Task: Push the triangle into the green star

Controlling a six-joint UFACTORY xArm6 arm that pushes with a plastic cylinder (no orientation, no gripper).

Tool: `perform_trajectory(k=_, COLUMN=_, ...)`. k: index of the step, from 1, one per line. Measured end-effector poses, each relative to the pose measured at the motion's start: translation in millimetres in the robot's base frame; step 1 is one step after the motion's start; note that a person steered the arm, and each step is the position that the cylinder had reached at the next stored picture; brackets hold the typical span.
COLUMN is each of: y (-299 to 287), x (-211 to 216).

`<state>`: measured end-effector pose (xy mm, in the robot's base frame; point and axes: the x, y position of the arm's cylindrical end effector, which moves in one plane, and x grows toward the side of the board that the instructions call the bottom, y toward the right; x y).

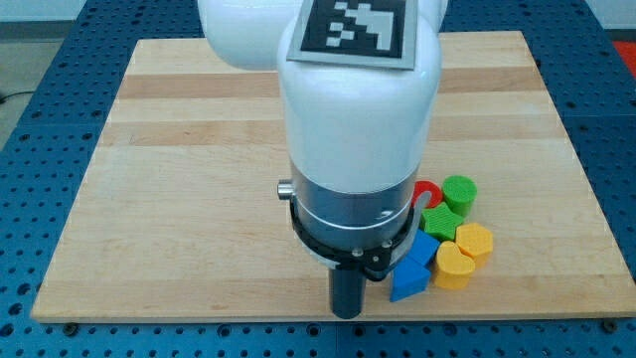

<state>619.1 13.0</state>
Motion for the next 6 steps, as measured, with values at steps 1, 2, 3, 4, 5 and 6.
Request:
perform_trajectory(k=1, y=0, x=0)
perform_trajectory(k=2, y=28, x=-1)
perform_trajectory(k=3, y=70, x=-1)
perform_trajectory(k=4, y=76, x=-1)
perform_trajectory(k=5, y=106, x=-2)
perform_trajectory(k=6, y=114, x=-13)
